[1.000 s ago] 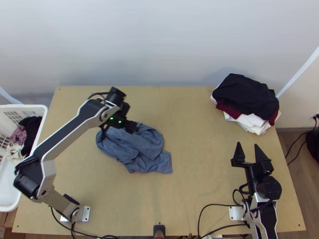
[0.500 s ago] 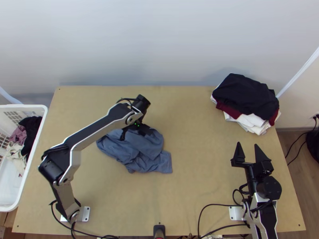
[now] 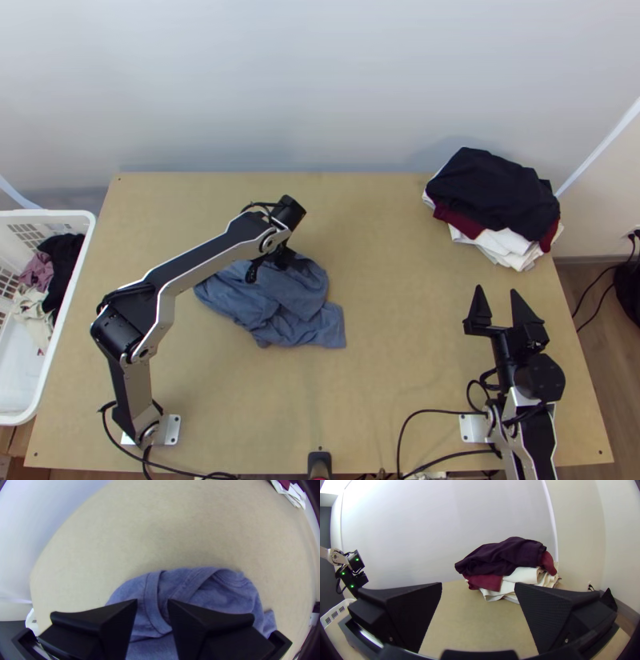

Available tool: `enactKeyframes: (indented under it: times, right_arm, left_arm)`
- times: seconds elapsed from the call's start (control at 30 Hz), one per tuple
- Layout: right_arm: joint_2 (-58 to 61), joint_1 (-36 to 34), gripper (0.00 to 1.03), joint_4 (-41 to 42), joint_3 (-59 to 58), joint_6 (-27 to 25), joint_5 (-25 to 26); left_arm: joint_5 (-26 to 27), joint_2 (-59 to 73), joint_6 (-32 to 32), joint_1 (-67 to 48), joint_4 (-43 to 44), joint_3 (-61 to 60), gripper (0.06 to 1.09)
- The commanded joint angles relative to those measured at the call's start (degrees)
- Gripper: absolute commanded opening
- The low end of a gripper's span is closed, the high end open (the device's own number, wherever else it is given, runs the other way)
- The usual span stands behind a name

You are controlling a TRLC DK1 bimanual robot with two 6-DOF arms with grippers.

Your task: Fold the t-shirt

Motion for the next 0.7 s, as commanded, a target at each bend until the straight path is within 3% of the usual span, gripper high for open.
enactKeyframes:
  times: [0.0, 0.1, 0.4, 0.67]
  right_arm:
    - [-0.2, -0.2, 0.98, -1.1, -0.4, 0.6, 0.0]
    - [-0.2, -0.2, 0.98, -1.0, -0.4, 0.6, 0.0]
    - [-0.2, -0.2, 0.98, -1.0, -0.4, 0.6, 0.0]
    - [-0.2, -0.2, 0.98, -1.0, -0.4, 0.6, 0.0]
  left_arm:
    - [-0.6, 0.4, 1.4, 0.9, 1.2, -2.5, 0.22]
    - [-0.6, -0.7, 2.4, 1.4, 2.1, -3.8, 0.10]
    - [-0.6, -4.2, 3.4, 3.5, 3.7, -4.5, 0.10]
    - [-0.6, -10.2, 1.6, 3.5, 0.3, 4.0, 0.10]
